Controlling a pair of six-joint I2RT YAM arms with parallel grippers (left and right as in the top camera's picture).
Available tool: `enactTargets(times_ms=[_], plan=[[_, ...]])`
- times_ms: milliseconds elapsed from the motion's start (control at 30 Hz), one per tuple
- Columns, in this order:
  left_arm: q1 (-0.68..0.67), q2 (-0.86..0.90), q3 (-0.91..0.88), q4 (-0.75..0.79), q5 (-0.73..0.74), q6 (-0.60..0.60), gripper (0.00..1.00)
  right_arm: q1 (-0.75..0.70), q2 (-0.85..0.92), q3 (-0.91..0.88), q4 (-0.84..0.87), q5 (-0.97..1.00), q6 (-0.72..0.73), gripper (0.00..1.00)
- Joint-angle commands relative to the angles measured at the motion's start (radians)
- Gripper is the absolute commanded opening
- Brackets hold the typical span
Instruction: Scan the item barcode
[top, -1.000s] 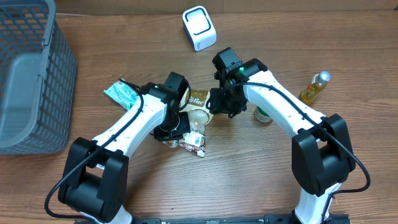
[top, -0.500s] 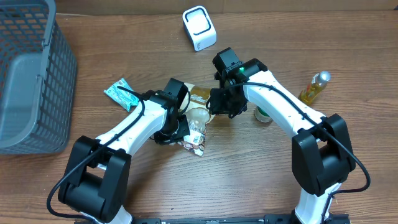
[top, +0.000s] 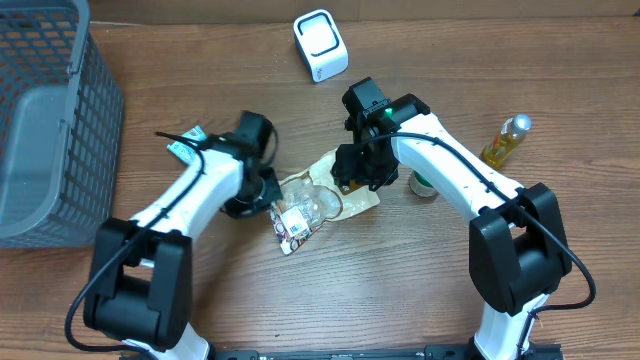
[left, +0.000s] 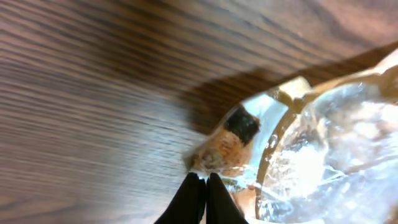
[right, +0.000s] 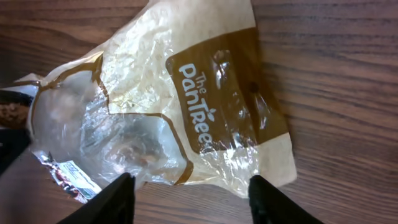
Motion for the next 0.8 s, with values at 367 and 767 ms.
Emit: enactTargets(times_ms=[367, 767], plan=[[0.030, 0.011, 0.068, -0.045, 0.136, 0.077, 0.05, -0.003, -0.016, 0.014, 0.016, 0.002, -0.032, 0.75], [0.010, 0.011, 0.068, -0.016, 0.103, 0.090, 0.04, -0.003, -0.016, 0.014, 0.015, 0.002, -0.078, 0.81]])
